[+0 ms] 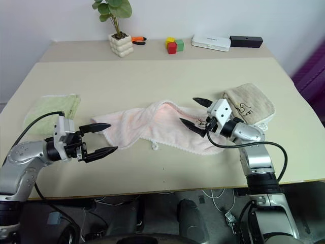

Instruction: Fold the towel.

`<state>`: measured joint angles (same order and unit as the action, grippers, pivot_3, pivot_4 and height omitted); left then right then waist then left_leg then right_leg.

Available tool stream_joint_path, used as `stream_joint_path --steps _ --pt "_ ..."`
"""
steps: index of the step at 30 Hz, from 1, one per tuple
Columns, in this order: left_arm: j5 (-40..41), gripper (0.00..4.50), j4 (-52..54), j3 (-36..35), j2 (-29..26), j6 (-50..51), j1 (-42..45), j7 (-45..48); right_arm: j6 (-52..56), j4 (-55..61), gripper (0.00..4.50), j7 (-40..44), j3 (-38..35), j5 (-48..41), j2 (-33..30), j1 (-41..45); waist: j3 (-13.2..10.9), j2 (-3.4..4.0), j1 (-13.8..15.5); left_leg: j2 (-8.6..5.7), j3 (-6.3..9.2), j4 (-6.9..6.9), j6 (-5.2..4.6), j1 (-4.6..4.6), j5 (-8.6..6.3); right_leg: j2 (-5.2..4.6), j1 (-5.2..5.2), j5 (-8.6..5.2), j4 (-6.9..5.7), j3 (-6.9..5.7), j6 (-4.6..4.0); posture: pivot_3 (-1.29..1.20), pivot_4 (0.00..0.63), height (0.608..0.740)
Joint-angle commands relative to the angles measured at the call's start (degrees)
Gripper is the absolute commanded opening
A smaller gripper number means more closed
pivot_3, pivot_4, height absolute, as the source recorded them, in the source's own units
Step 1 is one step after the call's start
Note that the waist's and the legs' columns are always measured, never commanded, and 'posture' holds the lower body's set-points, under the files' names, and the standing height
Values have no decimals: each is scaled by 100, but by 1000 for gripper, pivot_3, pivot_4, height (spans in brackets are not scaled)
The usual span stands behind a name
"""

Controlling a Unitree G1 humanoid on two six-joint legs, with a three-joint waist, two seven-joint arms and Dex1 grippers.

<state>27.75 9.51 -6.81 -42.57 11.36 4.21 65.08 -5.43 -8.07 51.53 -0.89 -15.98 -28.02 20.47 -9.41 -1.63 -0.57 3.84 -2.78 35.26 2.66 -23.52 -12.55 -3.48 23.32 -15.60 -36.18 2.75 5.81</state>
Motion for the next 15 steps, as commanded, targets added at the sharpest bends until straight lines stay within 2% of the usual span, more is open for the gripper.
stream_joint_path --steps 1,8,15 --pt "-661 4500 -236 338 -96 -665 212 95 -48 429 4438 -150 -129 -45 -10 -119 0 0 -7 -1 -1 0 0 0 0 -1 0 0 1 0 0 0 150 740" --pt "-1249 4500 -1119 639 -61 -1423 768 173 124 892 4438 -459 -218 -109 -26 -499 0 1 -14 0 -1 -2 0 0 0 1 2 1 -1 0 1 0 150 740" --pt "-1334 4500 -1462 935 -12 -1296 837 396 330 1262 4438 -571 -297 -127 -160 -704 0 1 -15 1 -1 -3 -1 0 0 3 3 2 -2 0 3 0 150 740"
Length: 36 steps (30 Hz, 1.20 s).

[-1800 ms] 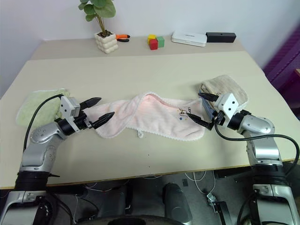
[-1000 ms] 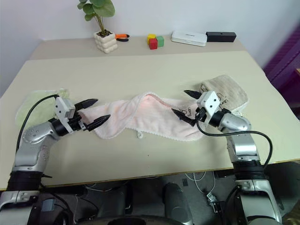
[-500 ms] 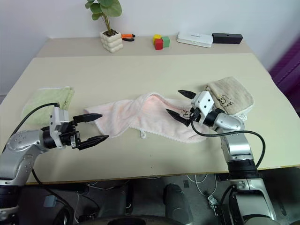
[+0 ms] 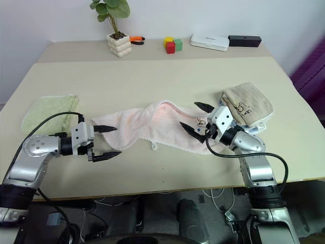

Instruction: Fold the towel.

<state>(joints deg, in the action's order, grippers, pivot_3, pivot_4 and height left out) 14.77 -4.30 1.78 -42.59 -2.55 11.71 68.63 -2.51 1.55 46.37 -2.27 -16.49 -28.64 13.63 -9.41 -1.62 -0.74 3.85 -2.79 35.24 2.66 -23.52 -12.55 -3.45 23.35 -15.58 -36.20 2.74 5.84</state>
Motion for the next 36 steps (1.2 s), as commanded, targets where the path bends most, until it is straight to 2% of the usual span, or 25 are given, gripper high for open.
stream_joint_path --steps 1,3,8,10,17,22,29,36 --pt "-158 4258 -197 150 -39 61 118 55 68 335 4490 -74 -172 -74 -101 -24 0 0 6 0 0 1 0 0 0 0 0 0 0 0 0 0 150 740" --pt "-357 3678 -382 249 -75 -56 153 41 111 402 4500 -109 -184 -69 -99 -44 0 0 8 0 0 2 0 0 0 0 -1 0 0 0 0 0 150 740" --pt "-515 1241 -651 312 56 -190 354 -133 154 479 4500 -183 -148 -40 -73 -37 1 2 11 0 1 4 0 1 0 1 -2 0 -2 0 1 0 150 740" --pt "-486 97 -663 304 91 -191 394 -151 152 476 4500 -198 -142 -30 -68 -33 2 2 11 0 1 4 0 1 0 0 -3 1 -2 0 1 0 150 740" --pt "639 36 -414 -391 61 498 489 171 -31 166 4500 -250 -224 147 -165 -41 1 2 6 0 1 5 0 0 0 2 -2 9 -3 0 16 0 150 740" --pt "1439 36 -105 -1041 -60 1121 380 280 -446 -579 4500 -328 -142 721 -468 165 1 2 -2 0 1 6 0 0 0 1 -2 9 -3 0 16 0 150 740" --pt "2018 36 129 -1736 -153 1656 131 169 -1150 -1761 4500 -698 103 1719 -810 678 1 3 -26 0 2 3 0 1 0 3 0 8 -3 0 16 0 150 740" --pt "2077 36 497 -1941 -95 1683 -374 16 -1897 -2680 4500 -1018 350 2424 -1093 1206 1 3 -20 0 1 4 0 1 0 2 -1 9 -4 1 16 0 150 740"
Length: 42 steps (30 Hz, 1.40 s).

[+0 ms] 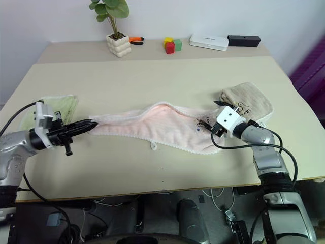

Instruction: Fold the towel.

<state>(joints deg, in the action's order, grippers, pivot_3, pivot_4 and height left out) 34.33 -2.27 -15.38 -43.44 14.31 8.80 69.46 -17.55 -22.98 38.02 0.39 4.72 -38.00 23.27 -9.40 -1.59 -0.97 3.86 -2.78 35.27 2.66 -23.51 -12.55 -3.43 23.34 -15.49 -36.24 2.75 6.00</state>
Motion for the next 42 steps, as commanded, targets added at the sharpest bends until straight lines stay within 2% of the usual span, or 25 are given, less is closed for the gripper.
stream_joint_path --steps 1,9,12,19,20,26,32,36,38,42 --pt "111 36 321 -244 -12 -27 -139 -88 -472 -371 4500 -255 135 423 -198 339 0 0 -1 0 1 2 0 0 0 0 -1 0 0 0 0 0 150 740" --pt "106 36 486 -285 44 -39 -338 -222 -1222 -1107 4500 -362 533 996 -550 708 0 0 -6 -1 -2 3 0 0 0 -2 -1 -7 0 2 -13 0 150 740" --pt "92 0 513 -273 56 -37 -357 -238 -1367 -1239 3755 -360 577 1009 -558 789 0 0 -11 0 -1 3 0 1 0 0 -1 -6 0 2 -12 0 150 740" --pt "63 0 500 -200 74 -29 -290 -235 -1512 -1147 347 -359 657 1030 -487 789 0 0 -7 0 -2 4 0 1 0 -1 -2 0 -1 3 0 0 150 740" --pt "62 0 501 -192 73 -26 -284 -232 -1516 -1128 58 -336 656 995 -483 778 0 0 -8 0 -2 4 0 1 0 -1 -2 0 -1 3 0 0 150 740" --pt "-66 0 446 -148 98 -141 -205 -311 -1598 -1071 58 -158 684 886 -578 731 0 0 -4 0 -2 4 0 1 0 -1 -2 0 -1 3 0 0 150 740" --pt "-91 0 319 -183 86 -141 -205 -311 -1937 -685 58 711 810 622 -979 536 0 0 -1 0 -2 5 0 1 0 -1 -3 1 -2 3 1 0 150 740" --pt "-182 0 41 -239 133 -290 -107 -406 -1943 -621 58 912 743 521 -1090 766 0 0 -4 0 -1 8 0 3 0 -1 -3 1 -6 3 1 0 150 740" --pt "-330 0 -287 -213 168 -478 130 -525 -1900 -751 58 826 702 564 -1026 1049 -1 2 -10 0 -1 8 0 4 0 0 -2 1 -8 3 1 0 150 740" --pt "-1183 0 -1600 54 462 -1534 1241 -1157 -2048 -1467 58 636 841 748 -713 1879 -1 2 6 1 0 23 0 5 1 5 -5 1 -18 2 1 0 150 740"
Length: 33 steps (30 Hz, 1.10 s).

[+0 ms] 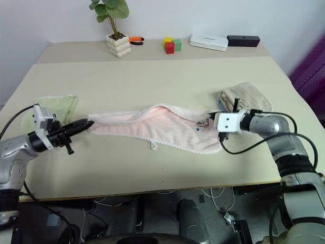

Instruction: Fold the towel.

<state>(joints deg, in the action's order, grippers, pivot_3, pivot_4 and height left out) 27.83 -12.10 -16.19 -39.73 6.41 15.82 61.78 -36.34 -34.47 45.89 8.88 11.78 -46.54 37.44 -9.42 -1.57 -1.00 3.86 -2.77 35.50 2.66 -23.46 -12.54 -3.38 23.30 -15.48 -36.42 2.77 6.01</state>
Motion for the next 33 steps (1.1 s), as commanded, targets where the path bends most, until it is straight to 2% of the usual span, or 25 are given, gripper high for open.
stream_joint_path --steps 1,4,7,11,13,16,22,26,29,33 --pt "-793 0 -922 245 165 -1107 773 -507 -233 -508 58 -204 51 113 231 647 0 0 27 0 2 6 0 0 0 0 -4 0 -1 0 1 0 150 740" --pt "-1136 0 -1967 408 350 -1602 1581 -752 -352 -1159 58 -482 176 334 513 1183 1 -1 35 -2 0 19 -1 -2 -1 -2 -14 2 1 0 3 0 150 740" --pt "-1750 0 -3676 465 448 -2428 3010 -1859 -107 -2092 58 -1675 431 1067 772 2049 -3 -3 32 -3 0 33 -2 -13 -1 -2 -5 14 -3 -1 25 0 150 740" --pt "-2154 0 -4703 652 393 -2970 4036 -2216 96 -2764 58 -2831 542 1503 750 2804 -3 -1 10 -6 1 52 -2 -73 0 -6 45 24 -12 1 41 0 150 740" --pt "-2187 0 -4931 656 296 -3122 4342 -2085 8 -2881 58 -2990 415 1390 677 2979 -3 0 0 -6 -2 50 -1 -96 0 -7 72 24 -13 1 42 0 150 740" --pt "-2126 0 -5144 526 -11 -3222 4681 -1821 -288 -2793 58 -2778 121 958 480 2890 -4 1 -10 -4 -3 40 -1 -102 0 -3 84 23 -13 -1 44 0 150 740" --pt "-1879 0 -5132 335 -450 -3362 4484 -1160 -333 -1723 58 -1575 -368 -166 254 1953 -5 3 -22 -4 -6 44 -2 -98 0 -3 81 22 -21 1 46 0 150 740" --pt "-1569 0 -4810 49 -783 -3436 3977 -735 119 -32 58 -668 -832 -1300 -58 755 -7 6 -12 -4 -6 60 -2 -97 0 -5 82 19 -51 3 52 0 150 740" --pt "-1034 0 -4102 -142 -734 -3086 3129 34 568 1354 58 -181 -970 -1896 -237 -370 -6 7 13 -3 -5 64 -2 -96 0 -8 83 17 -62 3 54 0 150 740" --pt "-583 0 -3184 -250 -729 -2401 2190 531 1334 2414 58 518 -1185 -2704 -489 -1223 -6 8 16 -1 -5 74 -2 -91 0 -7 80 17 -75 4 54 0 150 740"
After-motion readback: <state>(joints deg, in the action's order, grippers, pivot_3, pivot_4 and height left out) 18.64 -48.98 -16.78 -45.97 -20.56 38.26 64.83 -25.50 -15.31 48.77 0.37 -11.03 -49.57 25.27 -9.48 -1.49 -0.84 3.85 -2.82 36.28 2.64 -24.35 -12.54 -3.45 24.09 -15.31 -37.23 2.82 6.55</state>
